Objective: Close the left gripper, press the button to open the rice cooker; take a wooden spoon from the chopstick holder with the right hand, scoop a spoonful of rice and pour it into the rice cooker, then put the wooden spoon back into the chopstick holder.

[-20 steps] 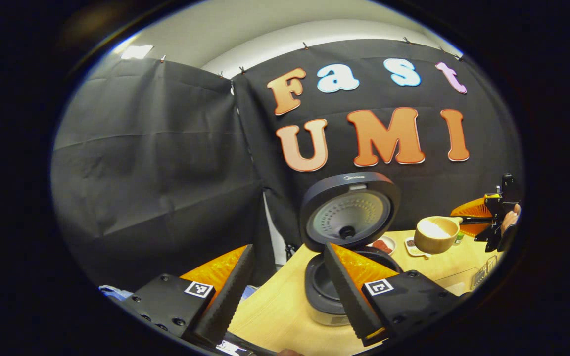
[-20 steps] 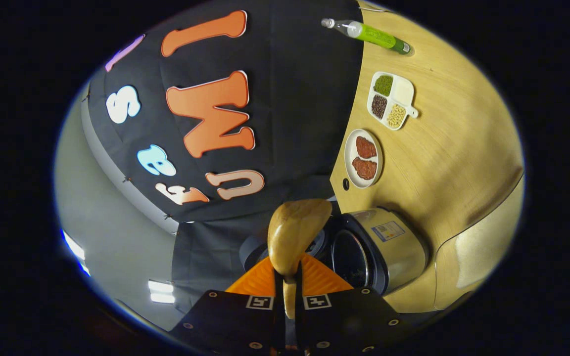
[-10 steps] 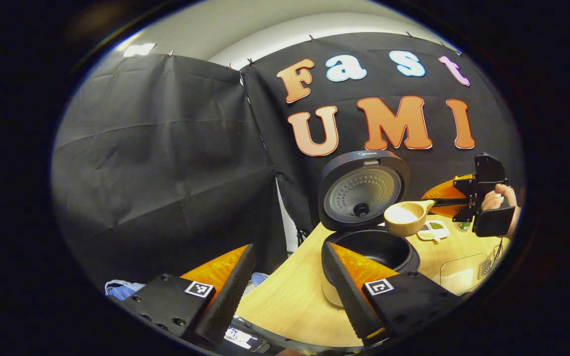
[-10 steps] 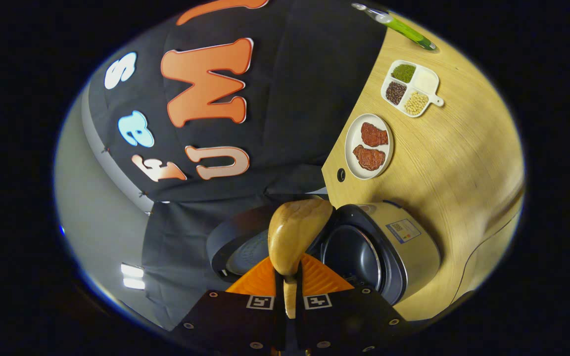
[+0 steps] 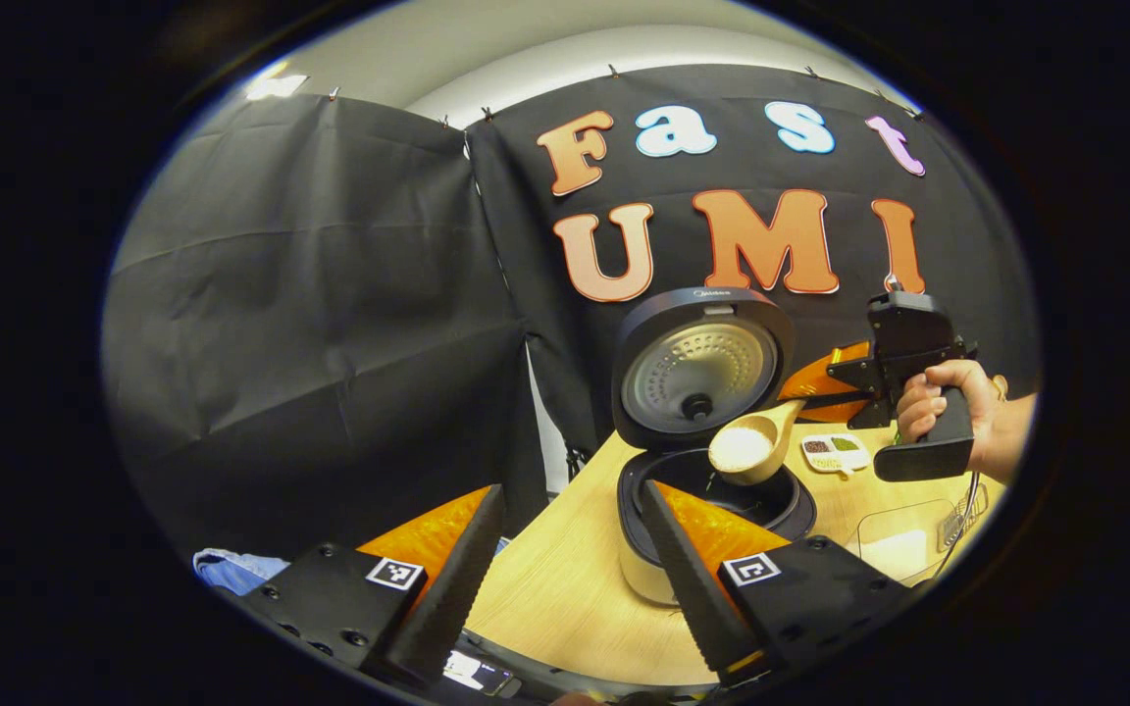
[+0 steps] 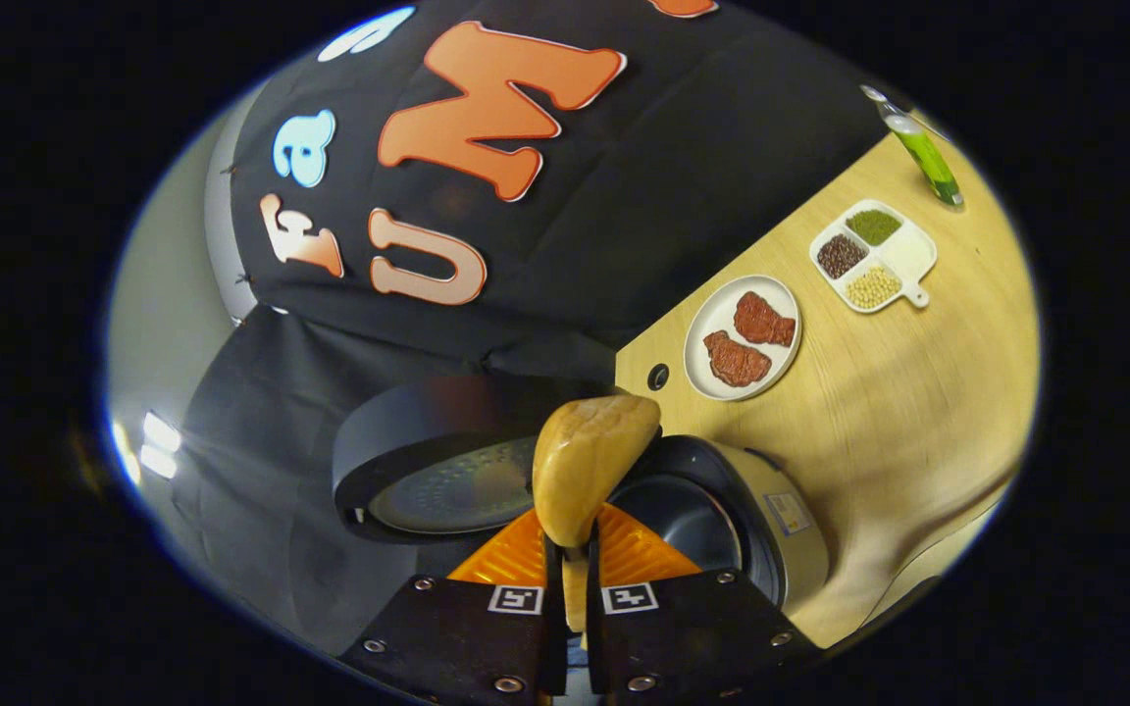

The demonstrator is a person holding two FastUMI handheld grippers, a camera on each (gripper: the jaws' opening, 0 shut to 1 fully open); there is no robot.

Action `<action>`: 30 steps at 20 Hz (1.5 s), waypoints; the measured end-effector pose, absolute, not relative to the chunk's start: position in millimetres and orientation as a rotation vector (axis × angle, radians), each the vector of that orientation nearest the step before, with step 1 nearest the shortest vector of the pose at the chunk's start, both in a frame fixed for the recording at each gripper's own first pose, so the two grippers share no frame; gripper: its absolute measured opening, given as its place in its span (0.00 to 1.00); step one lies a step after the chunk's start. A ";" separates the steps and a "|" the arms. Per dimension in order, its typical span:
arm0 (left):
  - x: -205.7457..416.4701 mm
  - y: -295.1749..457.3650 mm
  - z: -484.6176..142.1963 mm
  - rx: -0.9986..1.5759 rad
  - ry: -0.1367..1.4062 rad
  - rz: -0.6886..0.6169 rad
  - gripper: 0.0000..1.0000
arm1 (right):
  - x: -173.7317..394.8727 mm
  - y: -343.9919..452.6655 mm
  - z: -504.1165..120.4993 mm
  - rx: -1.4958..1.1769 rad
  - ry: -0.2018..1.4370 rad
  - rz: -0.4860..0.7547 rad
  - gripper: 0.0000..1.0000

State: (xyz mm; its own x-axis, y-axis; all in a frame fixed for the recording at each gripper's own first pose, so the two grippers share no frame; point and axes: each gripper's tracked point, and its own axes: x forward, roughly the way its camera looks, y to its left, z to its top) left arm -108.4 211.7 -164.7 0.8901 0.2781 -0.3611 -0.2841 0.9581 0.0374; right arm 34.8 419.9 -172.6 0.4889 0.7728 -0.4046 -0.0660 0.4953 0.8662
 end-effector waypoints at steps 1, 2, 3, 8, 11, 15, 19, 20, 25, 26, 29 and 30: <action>-110.4 214.9 -169.0 -0.022 0.382 0.293 0.95 | 34.3 420.7 -175.4 0.866 0.910 0.605 0.08; -111.0 216.8 -170.7 -0.030 0.386 0.294 0.95 | 34.9 422.9 -177.1 0.833 0.902 0.606 0.08; -110.3 219.3 -173.3 -0.039 0.391 0.295 0.95 | 35.4 425.6 -178.9 0.801 0.897 0.604 0.08; -107.7 228.7 -179.5 -0.045 0.406 0.301 0.95 | 37.9 432.0 -180.0 0.715 0.874 0.606 0.07; -103.3 230.2 -181.0 -0.061 0.410 0.301 0.95 | 36.4 433.2 -177.1 0.669 0.861 0.622 0.07; -99.3 231.7 -177.6 -0.065 0.401 0.307 0.95 | 39.4 433.5 -168.0 0.615 0.816 0.637 0.07; -98.4 231.9 -175.8 -0.056 0.398 0.318 0.95 | 44.0 430.4 -164.5 0.565 0.779 0.643 0.07; -99.5 231.7 -174.7 -0.057 0.399 0.320 0.95 | 45.2 431.6 -164.1 0.554 0.773 0.647 0.07; -104.1 234.2 -176.9 -0.063 0.410 0.346 0.95 | 44.7 436.0 -160.0 0.490 0.731 0.665 0.07; -104.2 234.6 -177.4 -0.063 0.412 0.352 0.95 | 44.1 438.0 -159.3 0.475 0.722 0.672 0.07; -104.6 235.4 -178.3 -0.065 0.416 0.359 0.95 | 44.4 438.6 -159.9 0.418 0.690 0.678 0.07; -104.2 234.9 -178.4 -0.065 0.417 0.361 0.95 | 43.8 438.9 -160.6 0.394 0.682 0.680 0.07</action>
